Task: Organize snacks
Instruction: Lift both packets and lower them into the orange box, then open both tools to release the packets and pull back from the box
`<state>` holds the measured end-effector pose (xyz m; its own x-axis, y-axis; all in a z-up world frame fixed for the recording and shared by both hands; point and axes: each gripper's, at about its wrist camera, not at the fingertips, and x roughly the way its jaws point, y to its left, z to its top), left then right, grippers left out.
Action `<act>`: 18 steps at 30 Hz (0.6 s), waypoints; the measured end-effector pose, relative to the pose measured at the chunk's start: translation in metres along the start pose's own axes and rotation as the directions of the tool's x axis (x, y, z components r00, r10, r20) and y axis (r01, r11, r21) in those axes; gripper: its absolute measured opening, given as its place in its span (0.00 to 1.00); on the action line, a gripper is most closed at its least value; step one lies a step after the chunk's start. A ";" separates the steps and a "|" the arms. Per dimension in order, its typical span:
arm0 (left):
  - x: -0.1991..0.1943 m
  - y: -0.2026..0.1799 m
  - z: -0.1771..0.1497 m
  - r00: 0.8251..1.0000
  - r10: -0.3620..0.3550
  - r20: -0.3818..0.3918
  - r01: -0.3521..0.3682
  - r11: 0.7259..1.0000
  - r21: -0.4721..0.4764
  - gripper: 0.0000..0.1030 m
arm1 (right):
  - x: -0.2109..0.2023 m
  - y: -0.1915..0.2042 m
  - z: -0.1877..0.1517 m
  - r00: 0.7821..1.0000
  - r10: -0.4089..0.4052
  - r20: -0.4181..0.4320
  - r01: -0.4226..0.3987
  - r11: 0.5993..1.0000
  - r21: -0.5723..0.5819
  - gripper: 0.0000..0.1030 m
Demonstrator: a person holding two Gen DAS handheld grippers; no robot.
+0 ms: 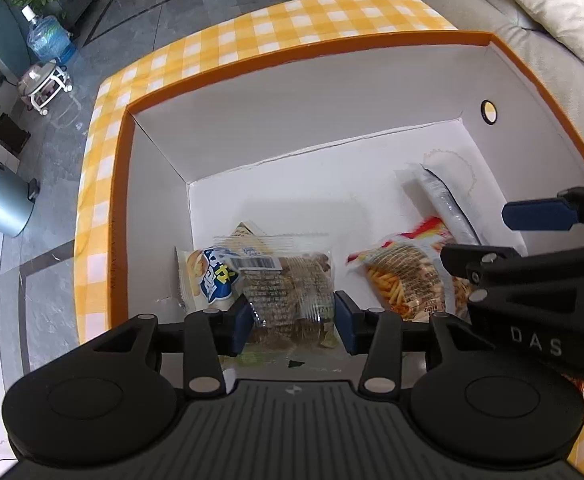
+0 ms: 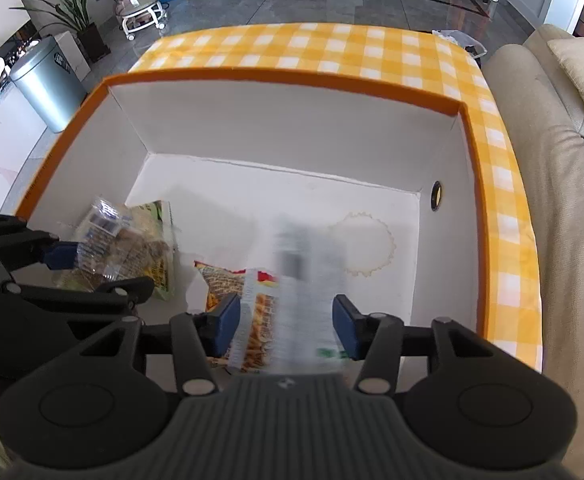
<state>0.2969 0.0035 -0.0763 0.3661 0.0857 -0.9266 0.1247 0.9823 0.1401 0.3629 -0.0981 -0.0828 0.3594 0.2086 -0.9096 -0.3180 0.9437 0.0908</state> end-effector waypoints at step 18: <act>-0.081 0.018 -0.018 0.959 0.079 0.273 -0.049 0.992 -0.115 0.64 | -0.076 0.010 -0.011 0.970 -0.087 0.226 0.092 0.996 -0.009 0.73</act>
<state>0.2531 0.0177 -0.0054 0.6127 0.1140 -0.7821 0.0001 0.9895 0.1443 0.3231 -0.1071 -0.0170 0.5744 0.1780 -0.7990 -0.2916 0.9565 0.0035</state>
